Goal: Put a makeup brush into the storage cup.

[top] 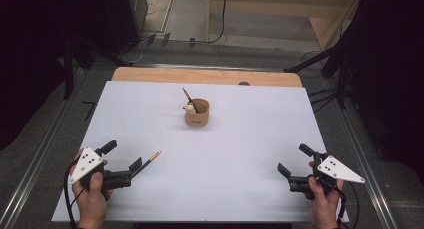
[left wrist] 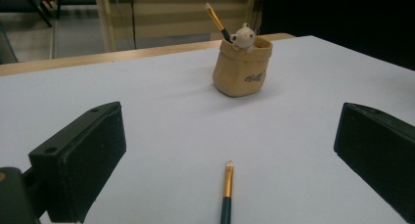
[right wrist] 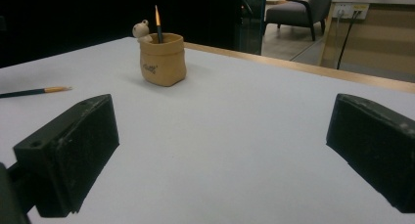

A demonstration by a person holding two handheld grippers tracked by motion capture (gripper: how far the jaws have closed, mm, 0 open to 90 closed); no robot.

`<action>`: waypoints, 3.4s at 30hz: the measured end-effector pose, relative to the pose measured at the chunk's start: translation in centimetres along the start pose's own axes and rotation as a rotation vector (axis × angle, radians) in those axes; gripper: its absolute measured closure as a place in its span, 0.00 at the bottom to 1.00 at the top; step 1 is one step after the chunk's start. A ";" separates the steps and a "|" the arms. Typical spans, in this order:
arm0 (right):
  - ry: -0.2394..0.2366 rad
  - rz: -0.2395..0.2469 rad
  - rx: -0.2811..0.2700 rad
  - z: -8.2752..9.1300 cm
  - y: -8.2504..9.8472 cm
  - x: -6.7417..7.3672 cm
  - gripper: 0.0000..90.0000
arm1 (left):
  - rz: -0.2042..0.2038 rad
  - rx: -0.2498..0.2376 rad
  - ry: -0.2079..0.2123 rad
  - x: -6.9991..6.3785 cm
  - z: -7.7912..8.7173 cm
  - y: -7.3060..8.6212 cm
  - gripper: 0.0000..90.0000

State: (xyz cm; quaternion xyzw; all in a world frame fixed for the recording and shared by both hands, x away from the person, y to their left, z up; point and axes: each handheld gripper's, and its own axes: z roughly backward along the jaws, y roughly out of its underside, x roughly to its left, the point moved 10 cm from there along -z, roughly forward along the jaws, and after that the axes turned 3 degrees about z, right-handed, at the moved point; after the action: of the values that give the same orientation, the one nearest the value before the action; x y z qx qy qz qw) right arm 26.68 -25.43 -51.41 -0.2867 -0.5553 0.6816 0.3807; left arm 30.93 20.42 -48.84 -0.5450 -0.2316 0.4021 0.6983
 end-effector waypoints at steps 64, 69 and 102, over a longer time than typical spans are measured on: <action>-0.030 0.002 0.025 -0.2 0.7 0.4 0.00 | -0.140 0.728 0.075 -1.0 -5.6 3.7 0.43; -0.033 -0.005 0.026 -0.2 0.7 0.4 0.00 | -0.167 0.774 0.090 -1.0 -5.5 4.2 0.55; -0.040 -0.012 0.029 -0.2 0.9 0.4 0.00 | -0.154 0.955 0.045 -0.4 -5.8 6.2 0.83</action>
State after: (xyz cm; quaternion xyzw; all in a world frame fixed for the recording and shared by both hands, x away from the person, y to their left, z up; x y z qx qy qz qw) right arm 26.43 -25.07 -52.33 -0.2640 -0.5545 0.6929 0.3778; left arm 33.16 17.28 -56.37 -0.1532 -0.0454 0.3988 0.9030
